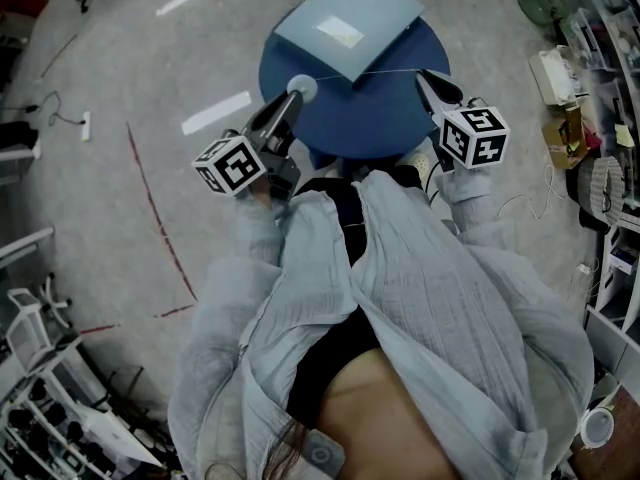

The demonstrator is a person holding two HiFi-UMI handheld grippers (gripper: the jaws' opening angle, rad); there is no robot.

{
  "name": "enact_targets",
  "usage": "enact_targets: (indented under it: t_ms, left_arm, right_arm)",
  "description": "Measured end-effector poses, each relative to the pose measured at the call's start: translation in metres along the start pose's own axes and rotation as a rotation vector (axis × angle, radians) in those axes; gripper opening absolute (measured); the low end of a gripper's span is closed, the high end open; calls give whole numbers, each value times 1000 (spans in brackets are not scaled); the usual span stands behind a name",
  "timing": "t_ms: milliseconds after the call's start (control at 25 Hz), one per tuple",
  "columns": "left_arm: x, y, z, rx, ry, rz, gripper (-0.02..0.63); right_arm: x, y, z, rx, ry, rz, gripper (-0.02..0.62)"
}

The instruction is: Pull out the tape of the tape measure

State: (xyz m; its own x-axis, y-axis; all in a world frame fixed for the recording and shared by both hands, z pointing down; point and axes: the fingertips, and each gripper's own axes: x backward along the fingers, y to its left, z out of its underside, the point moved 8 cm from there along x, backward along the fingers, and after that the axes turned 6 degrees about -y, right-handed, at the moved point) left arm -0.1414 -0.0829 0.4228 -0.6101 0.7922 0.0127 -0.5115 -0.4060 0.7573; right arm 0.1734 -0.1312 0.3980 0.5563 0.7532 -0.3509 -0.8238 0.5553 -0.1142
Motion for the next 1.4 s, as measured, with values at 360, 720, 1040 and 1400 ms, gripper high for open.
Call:
enact_targets:
  t_ms: [360, 720, 1040, 1400]
  left_arm:
    - [-3, -6, 6, -16, 48, 37, 77]
    - [0, -5, 4, -23, 50, 22, 75]
    - [6, 7, 0, 8, 13, -43, 77]
    - [6, 14, -4, 21, -39, -114, 77]
  right_arm:
    - [2, -8, -6, -1, -22, 48, 17]
    - [9, -25, -9, -26, -50, 148, 17]
    - [10, -31, -5, -59, -33, 141, 17]
    - [7, -29, 1, -91, -18, 120, 17]
